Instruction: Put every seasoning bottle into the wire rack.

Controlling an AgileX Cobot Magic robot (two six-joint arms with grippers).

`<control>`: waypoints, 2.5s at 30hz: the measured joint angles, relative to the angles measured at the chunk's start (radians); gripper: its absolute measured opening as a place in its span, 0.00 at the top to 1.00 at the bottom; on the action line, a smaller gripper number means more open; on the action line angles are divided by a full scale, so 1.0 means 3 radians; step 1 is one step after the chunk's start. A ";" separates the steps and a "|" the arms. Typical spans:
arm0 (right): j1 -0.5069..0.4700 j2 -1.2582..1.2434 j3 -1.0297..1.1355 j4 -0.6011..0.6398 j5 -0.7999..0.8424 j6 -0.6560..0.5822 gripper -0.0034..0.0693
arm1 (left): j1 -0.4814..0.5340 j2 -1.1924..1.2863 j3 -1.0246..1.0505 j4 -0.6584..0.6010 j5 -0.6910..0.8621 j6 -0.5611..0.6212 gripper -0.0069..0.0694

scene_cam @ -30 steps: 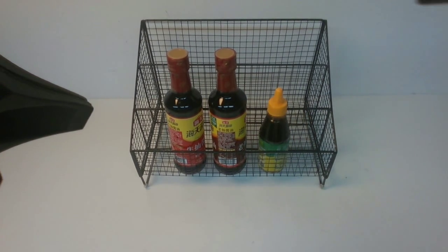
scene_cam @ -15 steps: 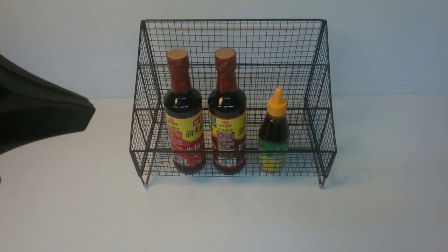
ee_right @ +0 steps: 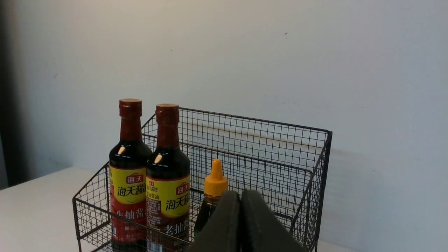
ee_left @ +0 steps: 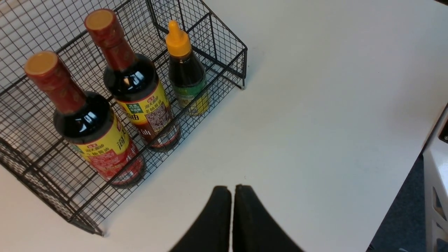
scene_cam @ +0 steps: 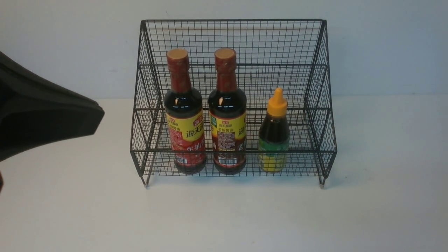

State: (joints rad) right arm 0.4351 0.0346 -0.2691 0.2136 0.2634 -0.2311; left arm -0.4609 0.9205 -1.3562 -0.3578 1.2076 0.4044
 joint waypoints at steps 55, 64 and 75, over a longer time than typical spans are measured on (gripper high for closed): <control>-0.1258 -0.0152 0.0985 -0.0426 0.0325 0.0250 0.97 | 0.0000 -0.2850 0.2691 0.0274 -0.1292 -0.1030 0.92; -0.1260 -0.0152 0.0984 -0.0426 0.0326 0.0426 0.97 | 0.0000 -0.2940 0.3243 0.0054 -0.2197 -0.1042 0.92; -0.1260 -0.0152 0.0984 -0.0426 0.0326 0.0429 0.97 | 0.0000 -0.2940 0.3503 -0.0037 -0.2806 -0.1040 0.92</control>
State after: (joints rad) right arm 0.0572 -0.0109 0.0260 0.0858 0.3611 -0.1025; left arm -0.4609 0.0387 -0.3053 -0.3690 0.3656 0.0925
